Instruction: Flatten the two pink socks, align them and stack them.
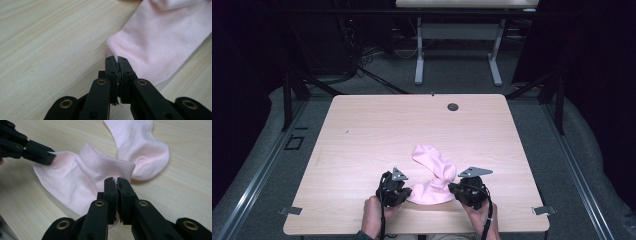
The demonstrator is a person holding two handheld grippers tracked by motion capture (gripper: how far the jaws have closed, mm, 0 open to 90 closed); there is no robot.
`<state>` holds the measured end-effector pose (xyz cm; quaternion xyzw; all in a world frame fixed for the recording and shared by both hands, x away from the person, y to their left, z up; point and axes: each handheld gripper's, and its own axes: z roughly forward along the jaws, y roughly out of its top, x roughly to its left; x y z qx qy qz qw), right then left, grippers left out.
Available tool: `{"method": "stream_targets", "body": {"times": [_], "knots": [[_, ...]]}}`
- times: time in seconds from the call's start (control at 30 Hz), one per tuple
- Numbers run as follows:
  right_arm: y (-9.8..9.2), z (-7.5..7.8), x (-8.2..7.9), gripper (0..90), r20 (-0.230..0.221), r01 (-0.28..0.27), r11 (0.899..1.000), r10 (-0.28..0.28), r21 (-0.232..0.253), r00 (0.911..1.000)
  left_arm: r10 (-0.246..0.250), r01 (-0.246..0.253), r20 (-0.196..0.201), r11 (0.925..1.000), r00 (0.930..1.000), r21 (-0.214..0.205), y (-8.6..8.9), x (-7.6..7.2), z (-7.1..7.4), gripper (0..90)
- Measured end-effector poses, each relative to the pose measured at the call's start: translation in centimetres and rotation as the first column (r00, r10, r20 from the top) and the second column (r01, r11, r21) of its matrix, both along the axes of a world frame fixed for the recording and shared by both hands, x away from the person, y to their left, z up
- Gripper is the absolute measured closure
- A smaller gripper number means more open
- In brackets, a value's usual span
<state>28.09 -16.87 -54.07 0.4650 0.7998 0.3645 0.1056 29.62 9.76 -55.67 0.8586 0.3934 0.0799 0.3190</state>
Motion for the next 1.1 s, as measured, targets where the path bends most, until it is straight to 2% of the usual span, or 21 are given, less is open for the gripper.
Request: {"method": "stream_targets", "body": {"times": [0.13,0.3,0.4,0.43,0.5,0.53,0.63,0.73,0.9,0.97,1.1], "knots": [[-0.4,-0.6,-0.6,85.9,-0.032,0.009,1.000,-0.009,0.002,0.9994,0.001,-0.001,0.001,1.0000,1.0000,-0.006,0.3,-0.6,0.1,87.9],[-0.7,-1.4,-1.1,83.4,-0.067,0.005,1.000,-0.005,0.002,0.9977,-0.007,0.007,0.007,0.9999,1.0000,0.009,0.3,-1.3,0.1,87.7],[-1.1,-1.6,-1.3,74.1,-0.074,0.006,1.000,-0.005,0.010,0.9973,-0.008,0.008,0.011,0.9997,0.9999,0.022,0.5,-1.5,0.1,87.1],[-1.4,-1.6,-1.4,66.4,-0.069,0.012,1.000,-0.011,0.021,0.9975,-0.007,0.007,0.008,0.9998,0.9999,0.018,0.6,-1.6,0.2,85.3],[-2.2,-1.4,-1.4,59.5,-0.066,0.019,0.999,-0.016,0.039,0.9977,0.000,0.000,0.015,0.9998,0.9999,0.021,0.6,-1.7,0.4,78.7],[-2.6,-1.4,-1.3,53.9,-0.053,0.019,0.998,-0.015,0.063,0.9985,0.003,-0.004,0.020,0.9997,0.9998,0.025,0.7,-1.7,0.5,71.8],[-3.7,-1.2,-1.1,34.7,-0.023,0.030,0.996,-0.028,0.085,0.9994,0.021,-0.022,0.050,0.9992,0.9985,0.032,0.7,-1.7,1.1,49.7],[-5.0,-1.3,-0.4,23.9,0.007,0.041,0.995,-0.042,0.089,0.9991,0.021,-0.023,0.080,0.9995,0.9966,0.023,0.3,-1.5,1.9,35.8],[-7.0,-2.2,0.7,10.4,0.056,0.065,0.996,-0.068,0.053,0.9961,-0.006,0.004,0.111,0.9998,0.9938,0.020,-1.2,-0.3,2.7,20.3],[-7.9,-2.6,1.1,0.7,0.053,0.090,0.995,-0.092,0.037,0.9943,-0.020,0.018,0.117,0.9997,0.9930,0.019,-2.0,0.3,3.0,15.9],[-9.2,-3.3,1.6,0.0,0.058,0.131,0.990,-0.133,0.043,0.9894,-0.057,0.056,0.118,0.9983,0.9913,0.018,-4.2,1.7,3.3,14.2]]}}
